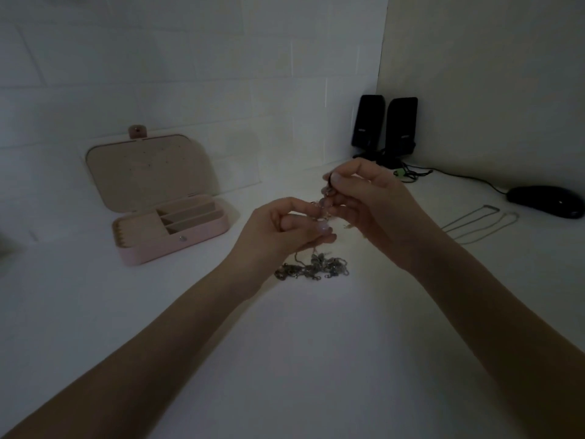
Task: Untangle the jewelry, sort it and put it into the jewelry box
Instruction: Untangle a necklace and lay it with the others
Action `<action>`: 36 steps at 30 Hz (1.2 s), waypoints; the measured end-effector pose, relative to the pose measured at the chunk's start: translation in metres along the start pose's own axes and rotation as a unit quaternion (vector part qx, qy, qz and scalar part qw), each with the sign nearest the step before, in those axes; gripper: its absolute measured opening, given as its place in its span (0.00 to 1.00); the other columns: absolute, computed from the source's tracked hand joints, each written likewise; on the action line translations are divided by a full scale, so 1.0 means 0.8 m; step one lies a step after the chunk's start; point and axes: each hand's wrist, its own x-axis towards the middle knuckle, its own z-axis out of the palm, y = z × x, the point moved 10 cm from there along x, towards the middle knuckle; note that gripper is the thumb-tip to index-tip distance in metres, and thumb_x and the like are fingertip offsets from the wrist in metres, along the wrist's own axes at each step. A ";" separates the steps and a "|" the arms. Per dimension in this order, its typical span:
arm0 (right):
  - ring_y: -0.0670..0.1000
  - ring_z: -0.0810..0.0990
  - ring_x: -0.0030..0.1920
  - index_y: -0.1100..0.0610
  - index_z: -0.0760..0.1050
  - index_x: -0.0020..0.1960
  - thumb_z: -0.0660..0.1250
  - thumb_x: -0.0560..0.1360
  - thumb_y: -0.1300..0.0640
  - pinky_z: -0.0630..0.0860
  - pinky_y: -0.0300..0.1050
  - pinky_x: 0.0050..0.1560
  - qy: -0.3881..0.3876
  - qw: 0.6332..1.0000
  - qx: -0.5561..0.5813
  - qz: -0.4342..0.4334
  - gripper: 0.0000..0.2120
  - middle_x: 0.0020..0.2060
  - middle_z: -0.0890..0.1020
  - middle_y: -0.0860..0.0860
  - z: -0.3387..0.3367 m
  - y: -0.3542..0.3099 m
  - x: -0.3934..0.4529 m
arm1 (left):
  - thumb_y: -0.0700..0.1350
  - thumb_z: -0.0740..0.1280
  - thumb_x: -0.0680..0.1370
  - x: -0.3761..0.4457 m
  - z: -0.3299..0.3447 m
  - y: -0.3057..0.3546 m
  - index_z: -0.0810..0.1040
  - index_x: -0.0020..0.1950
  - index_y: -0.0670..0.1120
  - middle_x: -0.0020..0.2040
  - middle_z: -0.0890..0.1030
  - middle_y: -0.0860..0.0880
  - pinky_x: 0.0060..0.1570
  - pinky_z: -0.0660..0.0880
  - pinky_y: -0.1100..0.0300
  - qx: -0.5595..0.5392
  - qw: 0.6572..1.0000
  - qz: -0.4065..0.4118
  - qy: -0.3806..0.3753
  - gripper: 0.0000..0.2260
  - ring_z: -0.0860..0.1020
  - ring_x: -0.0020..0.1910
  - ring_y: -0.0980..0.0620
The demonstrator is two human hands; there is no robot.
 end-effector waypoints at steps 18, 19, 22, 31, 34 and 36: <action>0.46 0.80 0.36 0.53 0.74 0.45 0.63 0.78 0.57 0.76 0.37 0.36 0.134 0.990 -0.022 -0.034 0.04 0.38 0.81 0.48 -0.039 -0.017 -0.008 | 0.37 0.67 0.76 0.001 -0.011 -0.015 0.78 0.41 0.39 0.34 0.82 0.45 0.34 0.79 0.62 0.078 0.994 -0.073 0.002 0.04 0.79 0.29 0.53; 0.46 0.80 0.36 0.53 0.74 0.45 0.63 0.78 0.57 0.76 0.38 0.36 0.141 0.988 -0.041 -0.038 0.04 0.38 0.81 0.48 -0.040 -0.019 -0.008 | 0.37 0.66 0.76 0.000 -0.011 -0.013 0.77 0.41 0.39 0.35 0.82 0.44 0.34 0.79 0.61 0.075 0.995 -0.064 0.006 0.04 0.80 0.31 0.51; 0.46 0.81 0.35 0.54 0.74 0.47 0.64 0.78 0.57 0.77 0.37 0.36 0.180 0.977 -0.103 -0.048 0.02 0.37 0.82 0.47 -0.051 -0.024 -0.011 | 0.38 0.64 0.77 0.000 -0.018 -0.004 0.74 0.40 0.40 0.38 0.83 0.43 0.33 0.79 0.60 0.056 0.997 -0.034 0.038 0.06 0.83 0.34 0.48; 0.52 0.82 0.32 0.59 0.70 0.43 0.63 0.77 0.63 0.78 0.40 0.33 0.181 0.983 -0.035 -0.002 0.05 0.37 0.82 0.55 -0.054 -0.011 -0.010 | 0.35 0.65 0.77 0.003 -0.028 -0.006 0.76 0.42 0.39 0.37 0.83 0.42 0.35 0.80 0.60 0.065 0.995 -0.036 0.070 0.04 0.83 0.35 0.49; 0.51 0.82 0.33 0.60 0.70 0.44 0.62 0.78 0.64 0.79 0.41 0.36 0.175 0.984 -0.016 -0.023 0.04 0.37 0.83 0.56 -0.050 -0.016 -0.010 | 0.34 0.67 0.75 0.002 -0.024 -0.009 0.76 0.42 0.37 0.34 0.83 0.43 0.37 0.81 0.59 0.123 0.990 -0.037 0.053 0.03 0.82 0.32 0.50; 0.50 0.82 0.34 0.61 0.70 0.47 0.62 0.79 0.63 0.79 0.42 0.37 0.162 0.985 -0.035 -0.049 0.02 0.36 0.83 0.53 -0.046 -0.020 -0.011 | 0.34 0.67 0.75 0.002 -0.023 -0.014 0.76 0.41 0.36 0.33 0.82 0.44 0.37 0.81 0.58 0.136 0.988 -0.047 0.048 0.04 0.81 0.30 0.50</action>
